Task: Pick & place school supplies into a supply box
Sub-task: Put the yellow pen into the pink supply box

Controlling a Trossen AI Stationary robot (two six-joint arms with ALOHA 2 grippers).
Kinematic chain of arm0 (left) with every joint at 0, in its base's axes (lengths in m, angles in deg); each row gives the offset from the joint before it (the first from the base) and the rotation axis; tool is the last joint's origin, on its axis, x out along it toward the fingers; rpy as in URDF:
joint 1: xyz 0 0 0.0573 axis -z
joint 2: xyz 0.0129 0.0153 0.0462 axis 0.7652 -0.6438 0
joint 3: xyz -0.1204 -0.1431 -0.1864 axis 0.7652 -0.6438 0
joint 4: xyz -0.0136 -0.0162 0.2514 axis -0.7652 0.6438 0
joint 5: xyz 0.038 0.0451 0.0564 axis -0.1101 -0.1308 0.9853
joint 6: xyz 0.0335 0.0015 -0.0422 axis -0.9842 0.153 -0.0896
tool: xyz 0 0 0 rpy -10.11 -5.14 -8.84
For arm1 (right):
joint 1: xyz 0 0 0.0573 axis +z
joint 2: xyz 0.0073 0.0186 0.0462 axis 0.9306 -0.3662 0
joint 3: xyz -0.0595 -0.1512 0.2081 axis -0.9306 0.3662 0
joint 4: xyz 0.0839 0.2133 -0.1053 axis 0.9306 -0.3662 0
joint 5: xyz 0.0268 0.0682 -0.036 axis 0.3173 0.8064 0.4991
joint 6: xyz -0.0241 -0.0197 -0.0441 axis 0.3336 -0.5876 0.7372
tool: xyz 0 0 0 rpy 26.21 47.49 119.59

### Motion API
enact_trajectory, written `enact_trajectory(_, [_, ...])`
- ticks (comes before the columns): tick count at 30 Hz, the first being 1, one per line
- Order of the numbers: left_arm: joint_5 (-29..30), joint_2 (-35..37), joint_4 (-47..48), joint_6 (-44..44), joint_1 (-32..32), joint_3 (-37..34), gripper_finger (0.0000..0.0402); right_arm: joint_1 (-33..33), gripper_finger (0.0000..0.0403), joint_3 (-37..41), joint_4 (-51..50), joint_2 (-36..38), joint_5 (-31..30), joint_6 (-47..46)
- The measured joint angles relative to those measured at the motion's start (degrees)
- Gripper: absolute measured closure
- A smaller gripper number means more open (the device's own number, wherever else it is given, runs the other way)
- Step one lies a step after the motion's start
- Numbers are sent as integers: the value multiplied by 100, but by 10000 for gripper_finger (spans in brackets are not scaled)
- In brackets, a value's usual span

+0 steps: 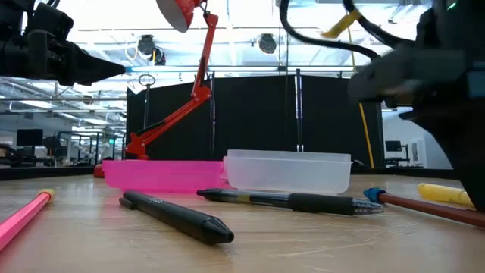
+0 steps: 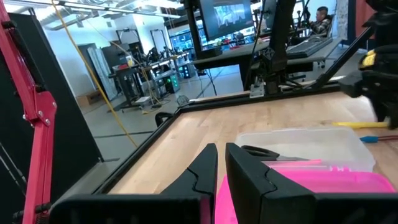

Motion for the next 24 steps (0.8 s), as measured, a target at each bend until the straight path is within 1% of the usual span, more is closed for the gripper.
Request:
enact_trajectory(3, [-2,0,13,-4,0,-2,360,18,268,234,411,-24,252,249])
enact_trajectory(5, [-1,0,32,-9,0,-2,360,29,285,307,434,-40,366,456])
enact_trajectory(11, [-1,0,86,35,0,-2,360,37,366,449,460,-32,508,613])
enact_trajectory(13, [-4,0,114,73,0,-2,360,35,386,492,475,-29,529,617])
enact_trajectory(15, [-4,0,120,75,0,-2,360,53,388,512,473,-26,524,634])
enact_trajectory(18, [-7,0,127,81,0,-2,360,84,379,525,473,-25,487,634])
enact_trajectory(21, [-7,0,132,81,0,-2,360,120,385,525,465,-22,425,621])
enact_trajectory(24, [-7,0,133,83,0,-2,360,160,388,549,388,77,164,500])
